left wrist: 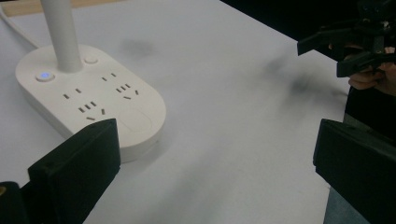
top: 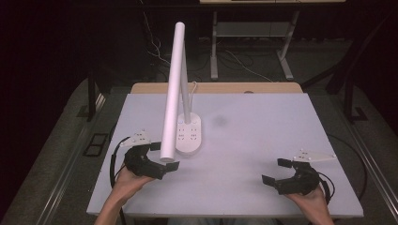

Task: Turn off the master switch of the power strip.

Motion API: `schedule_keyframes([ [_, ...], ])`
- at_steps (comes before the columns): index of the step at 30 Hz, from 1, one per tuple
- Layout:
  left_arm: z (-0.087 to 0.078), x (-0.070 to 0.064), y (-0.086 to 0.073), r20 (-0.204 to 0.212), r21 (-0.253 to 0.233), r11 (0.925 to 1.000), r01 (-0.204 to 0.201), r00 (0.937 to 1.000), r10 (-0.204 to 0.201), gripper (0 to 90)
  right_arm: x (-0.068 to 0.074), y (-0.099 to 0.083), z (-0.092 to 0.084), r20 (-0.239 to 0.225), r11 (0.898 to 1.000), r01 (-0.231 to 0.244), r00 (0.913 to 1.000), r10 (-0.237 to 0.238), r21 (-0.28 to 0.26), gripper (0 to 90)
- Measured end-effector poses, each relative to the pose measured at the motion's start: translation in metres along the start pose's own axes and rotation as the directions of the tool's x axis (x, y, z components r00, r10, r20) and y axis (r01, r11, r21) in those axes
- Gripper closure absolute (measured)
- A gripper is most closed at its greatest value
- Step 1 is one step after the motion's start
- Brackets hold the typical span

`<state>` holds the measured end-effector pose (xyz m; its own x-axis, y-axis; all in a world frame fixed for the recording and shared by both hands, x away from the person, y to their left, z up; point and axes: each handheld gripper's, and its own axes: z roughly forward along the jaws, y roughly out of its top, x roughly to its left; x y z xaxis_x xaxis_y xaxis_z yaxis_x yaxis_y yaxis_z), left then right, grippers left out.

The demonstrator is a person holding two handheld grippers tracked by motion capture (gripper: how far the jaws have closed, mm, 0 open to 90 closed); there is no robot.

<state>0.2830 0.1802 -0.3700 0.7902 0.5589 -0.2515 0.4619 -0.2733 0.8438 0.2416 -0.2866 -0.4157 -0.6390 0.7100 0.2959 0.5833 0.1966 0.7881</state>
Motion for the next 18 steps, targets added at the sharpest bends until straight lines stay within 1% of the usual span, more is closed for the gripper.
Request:
schedule_keyframes([
  [1, 0.0, 0.001, 0.001, -0.001, -0.003, 1.0, 0.006, 1.0, -0.006, 0.0, 0.0, 0.0, 0.0, 0.0, 1.0, 0.001, 1.0, -0.001, 0.0, 0.0],
  [3, -0.001, 0.003, 0.004, -0.003, 0.004, 1.0, 0.001, 1.0, -0.001, 0.1, 0.0, 0.0, 0.0, 0.001, 1.0, 0.001, 1.0, -0.001, 0.0, 0.0],
  [11, -0.004, 0.009, 0.012, -0.011, 0.007, 1.0, 0.002, 0.9999, -0.002, 0.5, 0.0, 0.0, 0.0, 0.001, 1.0, 0.001, 1.0, -0.001, 0.001, 0.0],
  [12, -0.003, 0.01, 0.013, -0.011, 0.002, 1.0, 0.007, 0.9999, -0.007, 0.6, 0.0, 0.0, 0.0, 0.001, 1.0, 0.002, 1.0, -0.002, 0.001, 0.0],
  [18, -0.001, 0.015, 0.018, -0.013, 0.013, 0.9999, 0.005, 0.9999, -0.005, 0.8, -0.001, 0.0, 0.0, 0.001, 1.0, 0.004, 1.0, -0.004, 0.003, 0.0],
])
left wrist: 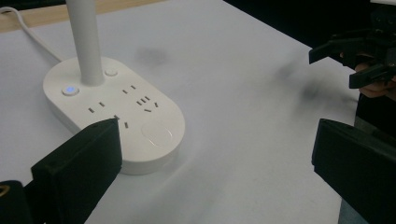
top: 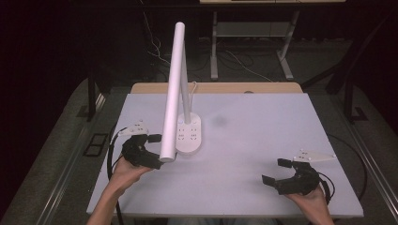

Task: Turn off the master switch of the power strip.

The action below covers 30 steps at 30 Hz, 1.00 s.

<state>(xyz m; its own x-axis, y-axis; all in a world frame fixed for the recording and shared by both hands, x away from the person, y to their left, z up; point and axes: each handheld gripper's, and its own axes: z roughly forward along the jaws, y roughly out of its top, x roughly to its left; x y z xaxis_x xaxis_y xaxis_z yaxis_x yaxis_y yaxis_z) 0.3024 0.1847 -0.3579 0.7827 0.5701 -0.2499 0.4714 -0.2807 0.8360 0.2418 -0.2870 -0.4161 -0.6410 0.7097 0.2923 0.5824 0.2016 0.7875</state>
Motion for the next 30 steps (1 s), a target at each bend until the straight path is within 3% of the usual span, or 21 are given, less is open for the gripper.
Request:
schedule_keyframes([
  [30, 0.008, 0.032, 0.031, -0.046, 0.044, 0.999, 0.0, 0.9989, 0.002, 2.0, -0.001, 0.0, 0.0, 0.001, 1.0, -0.005, 1.0, 0.005, 0.003, 0.0],
])
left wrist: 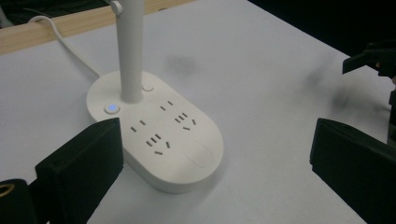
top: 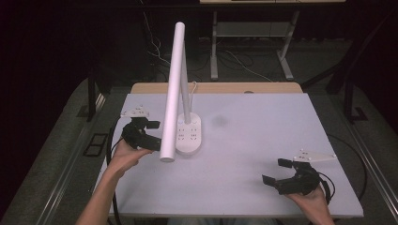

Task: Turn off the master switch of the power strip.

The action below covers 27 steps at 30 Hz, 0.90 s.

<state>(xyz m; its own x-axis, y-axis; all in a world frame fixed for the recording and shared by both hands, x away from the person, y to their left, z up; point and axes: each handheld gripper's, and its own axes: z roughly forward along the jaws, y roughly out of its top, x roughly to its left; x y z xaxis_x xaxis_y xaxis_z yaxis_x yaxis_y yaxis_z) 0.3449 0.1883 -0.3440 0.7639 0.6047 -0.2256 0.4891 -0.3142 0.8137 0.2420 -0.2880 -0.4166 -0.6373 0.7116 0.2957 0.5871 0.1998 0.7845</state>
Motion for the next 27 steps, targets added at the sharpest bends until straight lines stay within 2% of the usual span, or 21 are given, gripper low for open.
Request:
schedule_keyframes([
  [16, 0.003, 0.021, 0.013, -0.05, 0.013, 0.9999, 0.01, 0.9987, -0.01, 2.4, -0.001, 0.0, 0.0, 0.001, 1.0, 0.003, 1.0, -0.003, -0.003, 0.0],
  [27, 0.01, 0.034, 0.022, -0.069, 0.037, 0.9993, 0.011, 0.9976, -0.008, 2.7, -0.002, -0.001, 0.0, -0.002, 1.0, -0.003, 1.0, 0.003, -0.001, 0.0],
])
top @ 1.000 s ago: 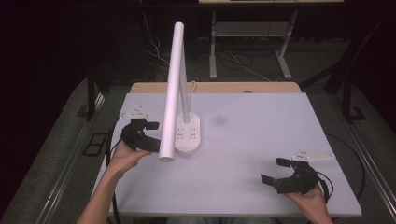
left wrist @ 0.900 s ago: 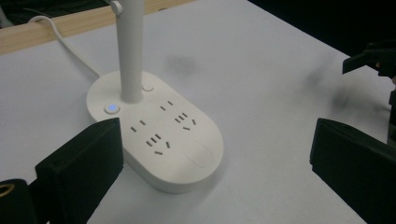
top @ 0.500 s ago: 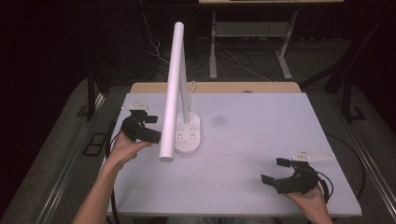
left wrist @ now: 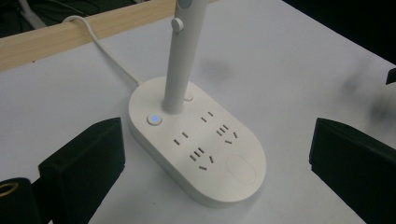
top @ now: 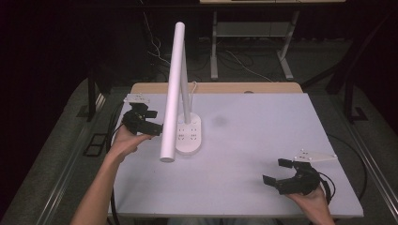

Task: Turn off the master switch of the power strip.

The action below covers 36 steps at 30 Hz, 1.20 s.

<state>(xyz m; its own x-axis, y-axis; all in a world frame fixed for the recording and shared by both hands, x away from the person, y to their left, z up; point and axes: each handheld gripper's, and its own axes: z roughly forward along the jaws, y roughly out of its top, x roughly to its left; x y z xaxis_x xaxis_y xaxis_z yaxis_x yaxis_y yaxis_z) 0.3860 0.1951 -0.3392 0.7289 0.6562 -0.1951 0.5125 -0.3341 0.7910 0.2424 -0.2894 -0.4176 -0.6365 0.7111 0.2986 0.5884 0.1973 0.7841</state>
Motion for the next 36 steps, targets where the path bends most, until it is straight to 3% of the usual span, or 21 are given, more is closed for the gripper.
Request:
schedule_keyframes([
  [15, 0.011, 0.014, 0.009, -0.016, 0.0, 0.9999, 0.015, 0.9998, -0.015, 3.8, -0.002, -0.001, 0.0, 0.005, 1.0, 0.005, 1.0, -0.005, -0.005, 0.0],
  [21, 0.02, 0.02, 0.012, -0.028, 0.026, 0.9996, 0.014, 0.9995, -0.013, 4.1, -0.002, -0.001, 0.0, 0.004, 1.0, 0.003, 1.0, -0.003, -0.003, 0.0],
  [36, 0.038, 0.034, 0.01, -0.043, 0.018, 0.9982, 0.057, 0.9975, -0.056, 10.4, -0.002, -0.001, 0.0, 0.0, 1.0, -0.007, 1.0, 0.007, 0.003, 0.0],
])
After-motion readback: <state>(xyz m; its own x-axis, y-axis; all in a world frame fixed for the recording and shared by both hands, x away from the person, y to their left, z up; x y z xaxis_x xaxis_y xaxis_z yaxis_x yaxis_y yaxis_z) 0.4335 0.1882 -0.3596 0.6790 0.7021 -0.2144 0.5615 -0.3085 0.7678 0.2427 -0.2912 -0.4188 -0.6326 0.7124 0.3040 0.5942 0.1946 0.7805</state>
